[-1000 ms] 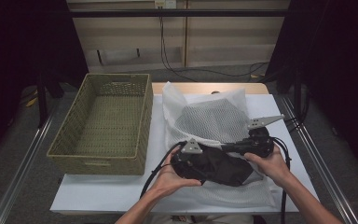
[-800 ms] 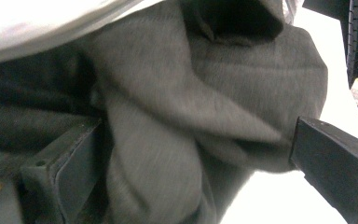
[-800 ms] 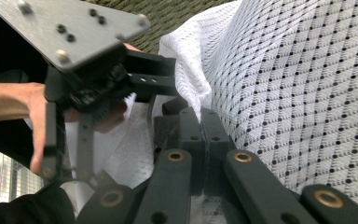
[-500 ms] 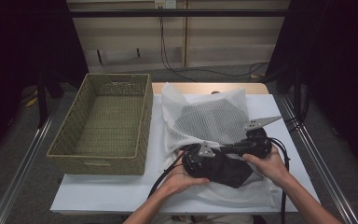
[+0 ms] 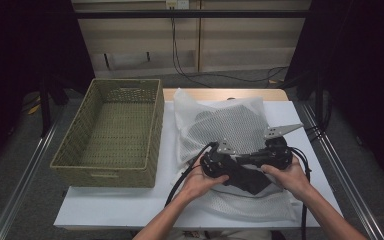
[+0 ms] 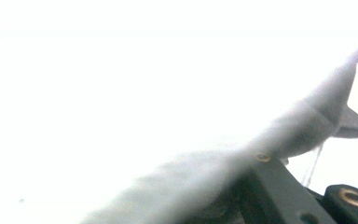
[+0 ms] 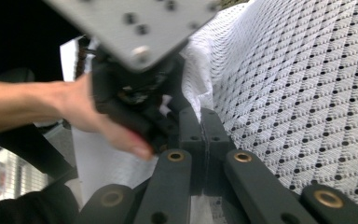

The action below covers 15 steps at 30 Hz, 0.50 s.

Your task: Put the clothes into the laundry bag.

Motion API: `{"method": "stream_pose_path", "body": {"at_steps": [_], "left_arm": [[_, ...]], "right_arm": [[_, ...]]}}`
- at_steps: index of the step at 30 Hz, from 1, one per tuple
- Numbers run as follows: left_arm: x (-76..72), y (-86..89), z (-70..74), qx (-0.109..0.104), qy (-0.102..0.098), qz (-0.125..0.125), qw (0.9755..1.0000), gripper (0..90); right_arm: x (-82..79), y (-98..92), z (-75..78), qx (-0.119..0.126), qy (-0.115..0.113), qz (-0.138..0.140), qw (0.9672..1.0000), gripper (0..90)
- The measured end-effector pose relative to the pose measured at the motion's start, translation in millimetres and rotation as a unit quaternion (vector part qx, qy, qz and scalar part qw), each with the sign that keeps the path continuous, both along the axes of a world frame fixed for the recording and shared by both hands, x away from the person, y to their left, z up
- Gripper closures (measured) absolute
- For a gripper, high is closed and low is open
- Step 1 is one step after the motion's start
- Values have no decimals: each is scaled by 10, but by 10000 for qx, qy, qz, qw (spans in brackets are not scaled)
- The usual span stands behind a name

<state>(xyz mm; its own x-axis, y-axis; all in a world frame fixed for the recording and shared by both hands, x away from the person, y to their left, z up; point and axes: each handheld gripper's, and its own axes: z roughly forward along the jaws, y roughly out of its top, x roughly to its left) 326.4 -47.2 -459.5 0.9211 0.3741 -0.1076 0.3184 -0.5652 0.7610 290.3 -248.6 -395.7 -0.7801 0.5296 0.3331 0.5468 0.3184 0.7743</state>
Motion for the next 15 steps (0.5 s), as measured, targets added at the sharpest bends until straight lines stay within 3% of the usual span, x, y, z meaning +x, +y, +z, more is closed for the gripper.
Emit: {"method": "stream_pose_path", "body": {"at_steps": [1,4,8,9,11,15], "left_arm": [[32,-3,-5,-15,65,77,9999,791],[132,-33,45,-94,-57,435,9990,796],[282,-42,120,-326,-157,935,9950,800],[320,-44,123,-385,-129,961,9945,800],[348,-54,115,-457,-274,1036,9932,800],[397,-61,4,-453,-201,1039,9933,797]], "right_arm": [[-5,-12,9,52,32,-1,10000,900],[-25,-7,39,67,-2,3,10000,900],[-26,2,57,153,-1,38,9999,900],[-23,-3,60,161,-12,40,9999,900],[-15,-16,57,204,-3,-3,9998,900],[4,-26,18,176,41,-29,9998,900]]}}
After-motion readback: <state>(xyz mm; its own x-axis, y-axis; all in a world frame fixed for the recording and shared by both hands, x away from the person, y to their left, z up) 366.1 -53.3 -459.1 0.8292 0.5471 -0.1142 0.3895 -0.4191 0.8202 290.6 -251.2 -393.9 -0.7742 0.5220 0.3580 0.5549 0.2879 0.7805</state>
